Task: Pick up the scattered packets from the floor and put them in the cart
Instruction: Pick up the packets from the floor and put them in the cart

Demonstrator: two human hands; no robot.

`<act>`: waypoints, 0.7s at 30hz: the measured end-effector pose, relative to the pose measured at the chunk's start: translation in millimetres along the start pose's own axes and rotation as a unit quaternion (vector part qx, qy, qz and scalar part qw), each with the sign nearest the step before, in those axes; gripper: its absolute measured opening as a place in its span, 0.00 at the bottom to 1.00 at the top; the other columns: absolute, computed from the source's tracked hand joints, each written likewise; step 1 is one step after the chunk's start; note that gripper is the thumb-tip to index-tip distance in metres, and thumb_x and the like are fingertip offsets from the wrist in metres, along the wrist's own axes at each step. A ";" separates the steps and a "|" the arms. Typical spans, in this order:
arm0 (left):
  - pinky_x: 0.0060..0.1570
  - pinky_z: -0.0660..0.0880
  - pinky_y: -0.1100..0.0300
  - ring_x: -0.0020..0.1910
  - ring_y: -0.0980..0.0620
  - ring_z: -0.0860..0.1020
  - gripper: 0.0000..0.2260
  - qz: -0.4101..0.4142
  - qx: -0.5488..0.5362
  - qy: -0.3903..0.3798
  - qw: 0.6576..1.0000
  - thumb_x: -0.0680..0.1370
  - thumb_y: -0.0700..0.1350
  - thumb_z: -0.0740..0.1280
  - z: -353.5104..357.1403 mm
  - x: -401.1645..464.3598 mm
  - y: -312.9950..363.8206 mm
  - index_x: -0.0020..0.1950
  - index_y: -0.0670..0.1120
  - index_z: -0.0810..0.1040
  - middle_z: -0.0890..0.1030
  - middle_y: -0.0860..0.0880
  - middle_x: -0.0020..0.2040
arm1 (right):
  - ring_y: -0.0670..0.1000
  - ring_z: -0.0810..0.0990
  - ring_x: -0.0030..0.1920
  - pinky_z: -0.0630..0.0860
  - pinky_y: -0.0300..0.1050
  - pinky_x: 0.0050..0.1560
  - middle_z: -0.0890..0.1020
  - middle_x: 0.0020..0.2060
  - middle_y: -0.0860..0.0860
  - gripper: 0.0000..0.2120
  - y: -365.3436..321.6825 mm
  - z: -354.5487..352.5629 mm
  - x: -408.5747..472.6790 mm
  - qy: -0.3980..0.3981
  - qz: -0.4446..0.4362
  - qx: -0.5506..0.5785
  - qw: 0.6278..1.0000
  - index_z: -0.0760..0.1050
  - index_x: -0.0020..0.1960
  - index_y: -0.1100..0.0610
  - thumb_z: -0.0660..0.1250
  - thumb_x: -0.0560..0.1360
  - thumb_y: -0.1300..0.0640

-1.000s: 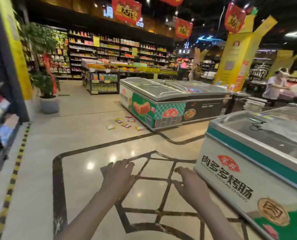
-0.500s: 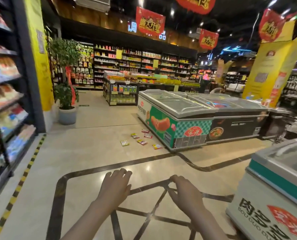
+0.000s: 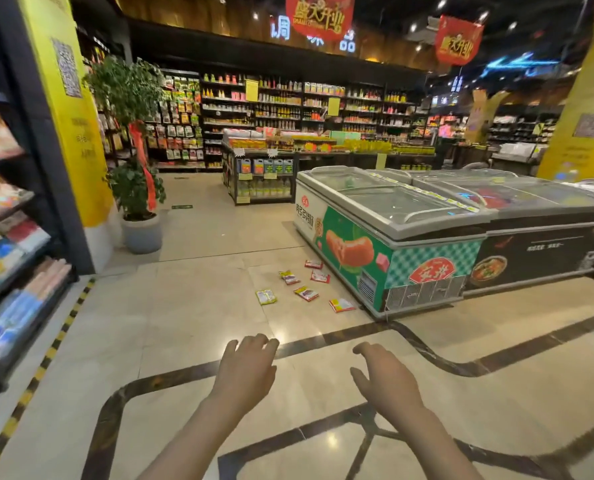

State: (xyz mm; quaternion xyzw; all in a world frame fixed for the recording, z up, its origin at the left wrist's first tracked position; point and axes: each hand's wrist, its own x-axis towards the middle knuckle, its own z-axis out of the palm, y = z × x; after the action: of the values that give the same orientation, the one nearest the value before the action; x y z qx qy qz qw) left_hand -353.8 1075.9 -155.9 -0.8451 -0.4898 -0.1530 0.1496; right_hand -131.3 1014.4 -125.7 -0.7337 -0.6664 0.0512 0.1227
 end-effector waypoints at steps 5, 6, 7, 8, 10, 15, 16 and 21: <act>0.28 0.74 0.61 0.28 0.52 0.78 0.23 0.006 0.018 -0.006 1.000 0.45 0.48 0.81 55.1 127.7 -45.2 0.38 0.50 0.82 0.80 0.53 0.33 | 0.51 0.73 0.62 0.71 0.45 0.55 0.74 0.61 0.48 0.17 10.7 7.3 159.0 -0.015 -0.042 -0.028 0.999 0.65 0.66 0.51 0.57 0.79 0.50; 0.28 0.74 0.61 0.28 0.52 0.78 0.22 0.005 0.017 -0.017 1.000 0.45 0.48 0.81 66.2 150.5 -53.5 0.38 0.50 0.82 0.80 0.53 0.33 | 0.51 0.73 0.62 0.71 0.45 0.55 0.74 0.61 0.49 0.17 11.8 9.9 188.2 -0.019 -0.045 -0.027 0.998 0.66 0.66 0.51 0.57 0.78 0.50; 0.27 0.74 0.61 0.28 0.51 0.78 0.22 0.004 0.017 -0.023 1.000 0.45 0.48 0.81 79.1 171.5 -61.1 0.38 0.50 0.82 0.79 0.53 0.33 | 0.52 0.73 0.62 0.72 0.46 0.55 0.74 0.60 0.49 0.17 13.0 13.5 215.3 -0.023 -0.047 -0.022 0.998 0.66 0.66 0.51 0.57 0.78 0.50; 0.27 0.73 0.61 0.28 0.51 0.78 0.22 0.003 0.016 -0.026 1.000 0.45 0.48 0.81 92.3 192.0 -69.3 0.37 0.50 0.82 0.79 0.53 0.32 | 0.52 0.74 0.61 0.72 0.46 0.55 0.75 0.60 0.49 0.17 14.6 18.3 241.3 -0.028 -0.047 -0.014 0.998 0.67 0.65 0.51 0.58 0.78 0.50; 0.26 0.73 0.62 0.27 0.51 0.78 0.22 -0.004 0.014 -0.028 1.000 0.45 0.49 0.81 121.2 233.6 -87.8 0.37 0.50 0.82 0.79 0.53 0.31 | 0.52 0.75 0.60 0.73 0.46 0.55 0.75 0.59 0.49 0.17 19.5 30.7 295.4 -0.038 -0.044 -0.010 0.998 0.68 0.65 0.51 0.59 0.78 0.51; 0.26 0.72 0.62 0.27 0.50 0.78 0.21 -0.019 0.017 -0.050 0.998 0.47 0.48 0.81 205.4 342.0 -140.0 0.36 0.48 0.82 0.79 0.51 0.31 | 0.52 0.74 0.61 0.72 0.46 0.58 0.74 0.62 0.50 0.18 28.2 65.8 437.1 -0.053 -0.041 -0.007 0.998 0.67 0.67 0.51 0.60 0.78 0.51; 0.26 0.72 0.62 0.27 0.50 0.78 0.21 -0.021 0.013 -0.059 0.998 0.46 0.48 0.81 224.2 366.0 -152.1 0.36 0.48 0.82 0.79 0.51 0.31 | 0.52 0.74 0.62 0.71 0.46 0.58 0.74 0.63 0.50 0.18 28.3 73.0 468.8 -0.056 -0.037 -0.007 0.998 0.67 0.67 0.51 0.60 0.78 0.51; 0.40 0.76 0.57 0.42 0.49 0.81 0.21 -0.025 -0.026 -0.090 0.995 0.60 0.52 0.78 296.3 489.2 -203.6 0.49 0.47 0.80 0.81 0.49 0.44 | 0.53 0.72 0.63 0.72 0.47 0.56 0.73 0.64 0.50 0.18 25.3 104.3 621.8 -0.094 -0.018 -0.008 0.995 0.66 0.67 0.51 0.59 0.78 0.51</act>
State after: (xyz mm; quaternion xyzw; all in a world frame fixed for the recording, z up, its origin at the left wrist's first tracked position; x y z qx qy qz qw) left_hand -267.0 1674.7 -205.9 -0.8468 -0.5178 -0.0923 0.0791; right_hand -65.4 1639.7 -177.6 -0.7147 -0.6881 0.1129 0.0545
